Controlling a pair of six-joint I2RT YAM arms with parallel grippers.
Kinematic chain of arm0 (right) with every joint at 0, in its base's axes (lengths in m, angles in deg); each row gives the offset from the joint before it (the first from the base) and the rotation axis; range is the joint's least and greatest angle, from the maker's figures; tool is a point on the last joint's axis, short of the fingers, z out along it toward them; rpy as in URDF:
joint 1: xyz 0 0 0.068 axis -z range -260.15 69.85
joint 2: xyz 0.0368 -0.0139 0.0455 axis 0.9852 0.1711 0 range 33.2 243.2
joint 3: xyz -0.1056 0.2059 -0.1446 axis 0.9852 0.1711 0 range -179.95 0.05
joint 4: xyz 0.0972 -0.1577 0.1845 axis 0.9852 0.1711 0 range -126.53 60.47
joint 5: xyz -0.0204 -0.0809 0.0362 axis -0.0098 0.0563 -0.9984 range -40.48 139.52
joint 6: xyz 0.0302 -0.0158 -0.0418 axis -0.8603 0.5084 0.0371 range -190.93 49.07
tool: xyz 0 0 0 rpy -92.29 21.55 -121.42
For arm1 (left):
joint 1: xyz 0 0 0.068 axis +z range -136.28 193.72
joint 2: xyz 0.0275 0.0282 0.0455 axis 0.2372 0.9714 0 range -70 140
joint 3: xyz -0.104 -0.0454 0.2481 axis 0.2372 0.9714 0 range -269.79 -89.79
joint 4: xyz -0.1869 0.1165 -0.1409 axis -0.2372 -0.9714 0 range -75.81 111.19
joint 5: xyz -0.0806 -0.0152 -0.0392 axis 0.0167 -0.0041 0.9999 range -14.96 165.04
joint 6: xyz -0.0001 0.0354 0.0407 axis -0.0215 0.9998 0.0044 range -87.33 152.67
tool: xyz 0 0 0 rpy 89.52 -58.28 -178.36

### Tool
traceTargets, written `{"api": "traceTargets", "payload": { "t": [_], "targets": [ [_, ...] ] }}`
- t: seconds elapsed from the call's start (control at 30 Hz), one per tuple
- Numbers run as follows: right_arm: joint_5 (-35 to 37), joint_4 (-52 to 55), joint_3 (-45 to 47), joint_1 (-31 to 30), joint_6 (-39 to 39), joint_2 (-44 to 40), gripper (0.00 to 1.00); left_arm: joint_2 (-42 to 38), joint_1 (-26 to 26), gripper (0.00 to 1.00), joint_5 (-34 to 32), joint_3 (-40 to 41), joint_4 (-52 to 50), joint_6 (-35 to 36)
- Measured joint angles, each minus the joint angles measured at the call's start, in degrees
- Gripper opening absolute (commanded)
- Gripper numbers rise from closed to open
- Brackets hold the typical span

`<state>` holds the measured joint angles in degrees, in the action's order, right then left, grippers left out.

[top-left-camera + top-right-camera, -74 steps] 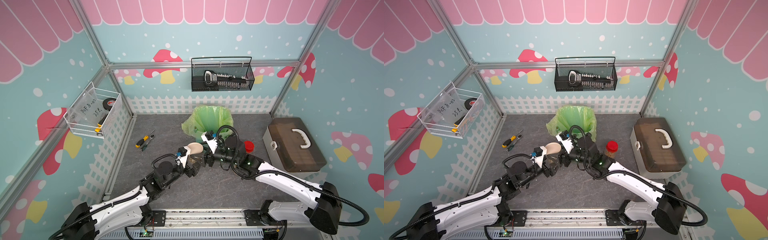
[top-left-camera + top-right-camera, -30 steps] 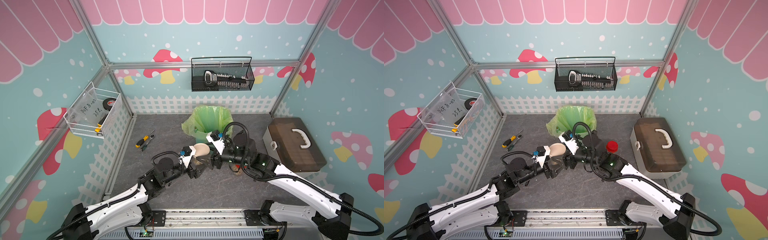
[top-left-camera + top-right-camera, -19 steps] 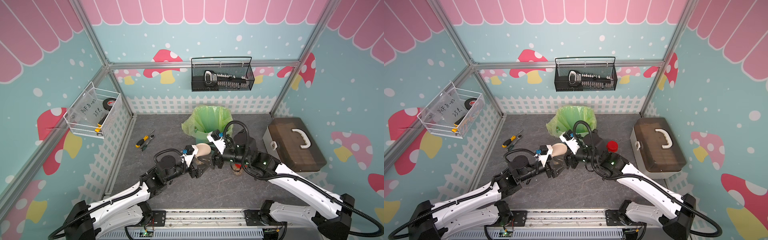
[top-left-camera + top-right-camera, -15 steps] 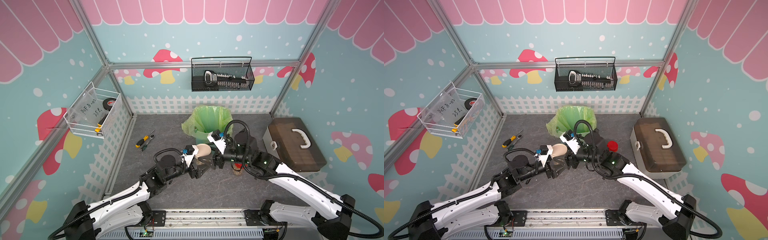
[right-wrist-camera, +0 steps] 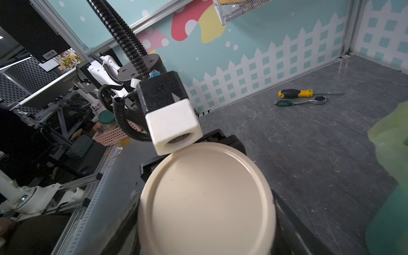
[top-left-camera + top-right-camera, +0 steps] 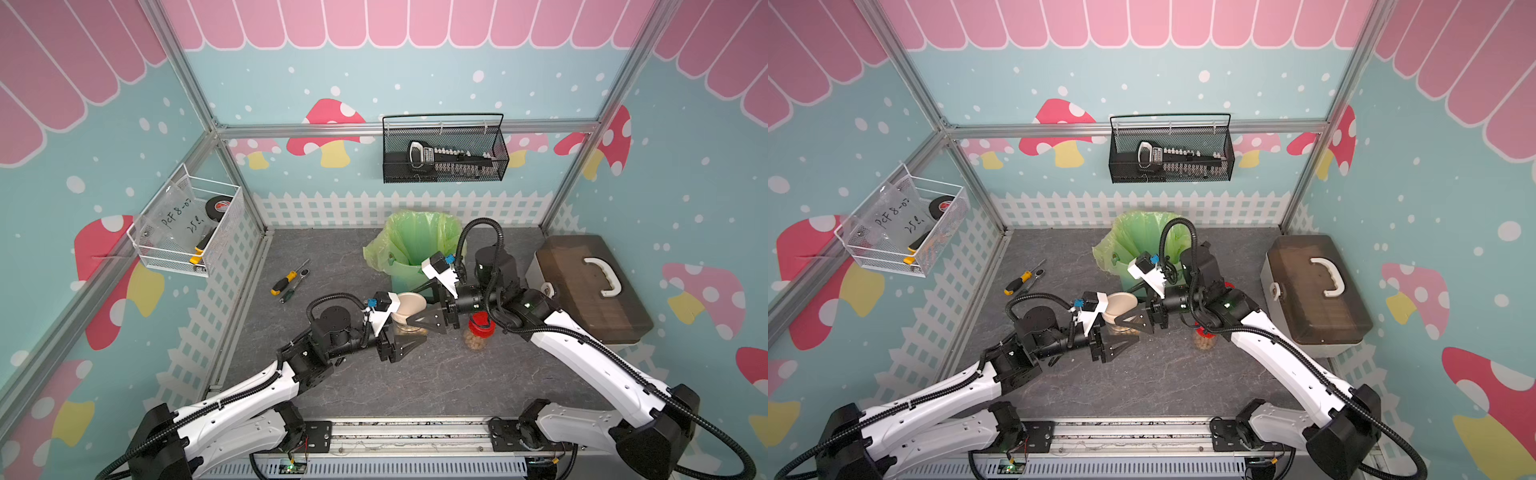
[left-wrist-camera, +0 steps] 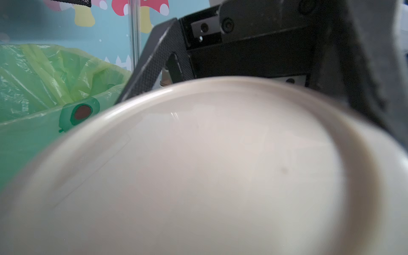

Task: Empty moldy peanuts from jars
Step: Unscrew the lid from the jar.

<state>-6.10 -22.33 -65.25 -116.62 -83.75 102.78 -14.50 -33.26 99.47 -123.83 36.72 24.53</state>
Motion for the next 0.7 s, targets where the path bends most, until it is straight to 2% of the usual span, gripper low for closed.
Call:
{"api": "traceTargets", "payload": {
  "t": [0.27, 0.57, 0.7],
  "targets": [
    [-6.08, 0.94, -2.05, 2.03, 0.98, 2.73, 0.68, -0.04, 0.48, 0.26, 0.68, 0.0, 0.76, -0.52],
    [-3.96, 0.76, -2.05, 3.43, 0.9, -0.87, 0.67, -0.17, 1.88, 0.26, -0.39, 0.04, -0.61, -1.07],
    [-0.94, 0.79, -2.01, 3.43, 0.79, -2.82, 0.67, -0.17, 1.92, 0.26, -1.07, 0.04, -0.76, -1.09]
  ]
}}
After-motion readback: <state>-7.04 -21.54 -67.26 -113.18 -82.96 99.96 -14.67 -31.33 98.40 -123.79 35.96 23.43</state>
